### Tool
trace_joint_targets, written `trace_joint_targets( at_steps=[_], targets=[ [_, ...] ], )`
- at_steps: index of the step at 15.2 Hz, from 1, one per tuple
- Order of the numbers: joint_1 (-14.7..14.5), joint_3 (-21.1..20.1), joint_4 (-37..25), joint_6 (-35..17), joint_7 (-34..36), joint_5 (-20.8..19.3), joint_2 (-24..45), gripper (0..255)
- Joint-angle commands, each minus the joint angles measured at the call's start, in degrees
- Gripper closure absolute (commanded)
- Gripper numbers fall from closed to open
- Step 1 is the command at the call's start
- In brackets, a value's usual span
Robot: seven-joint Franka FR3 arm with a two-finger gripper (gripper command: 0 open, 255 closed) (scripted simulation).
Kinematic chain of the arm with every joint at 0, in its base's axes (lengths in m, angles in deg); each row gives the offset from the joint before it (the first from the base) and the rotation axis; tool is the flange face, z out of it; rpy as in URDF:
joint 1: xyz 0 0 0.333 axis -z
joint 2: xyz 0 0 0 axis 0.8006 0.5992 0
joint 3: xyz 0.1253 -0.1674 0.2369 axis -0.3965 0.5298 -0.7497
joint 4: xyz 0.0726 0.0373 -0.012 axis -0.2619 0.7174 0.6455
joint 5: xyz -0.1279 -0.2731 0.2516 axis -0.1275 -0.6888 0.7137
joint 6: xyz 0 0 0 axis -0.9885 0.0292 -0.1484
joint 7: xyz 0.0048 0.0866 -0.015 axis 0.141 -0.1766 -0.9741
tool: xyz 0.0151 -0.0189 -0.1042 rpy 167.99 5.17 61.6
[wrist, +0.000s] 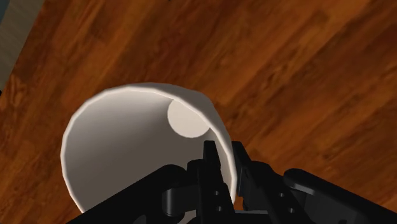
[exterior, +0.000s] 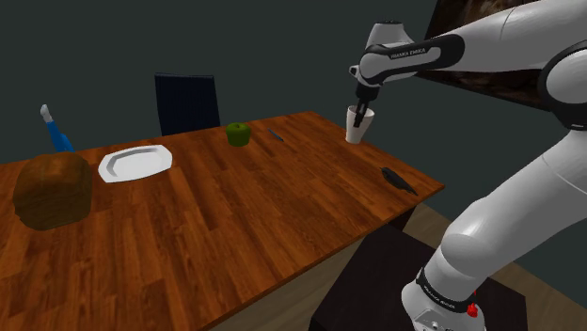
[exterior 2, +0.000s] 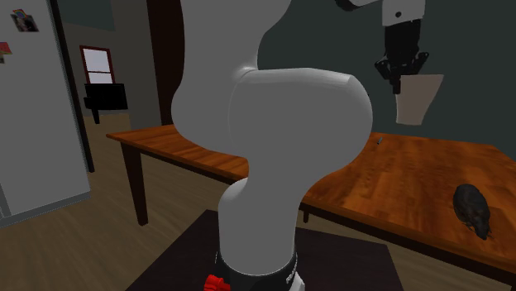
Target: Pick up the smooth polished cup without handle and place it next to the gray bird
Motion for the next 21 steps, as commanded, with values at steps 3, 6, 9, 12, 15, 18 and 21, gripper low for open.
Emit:
trace_joint_targets(
  at_steps=[3, 6, 9, 12, 15, 18, 21],
  targets=[
    [0.1, 0.2, 2.7, -3.2, 0.2, -0.2, 0.4, 255],
    [0.2, 0.3, 4.5, -5.5, 0.4, -0.3, 1.0, 255],
    [0.2, 0.5, 6.2, -7.9, 0.6, -0.4, 1.6, 255],
    [0.3, 0.7, 7.8, -10.3, 0.7, -0.4, 2.4, 255],
    [0.3, 0.8, 9.3, -12.7, 0.8, -0.5, 3.3, 255],
    [0.4, 1.0, 10.7, -15.1, 1.0, -0.5, 4.4, 255],
    [0.4, 1.1, 12.0, -17.5, 1.1, -0.5, 5.6, 255]
  ],
)
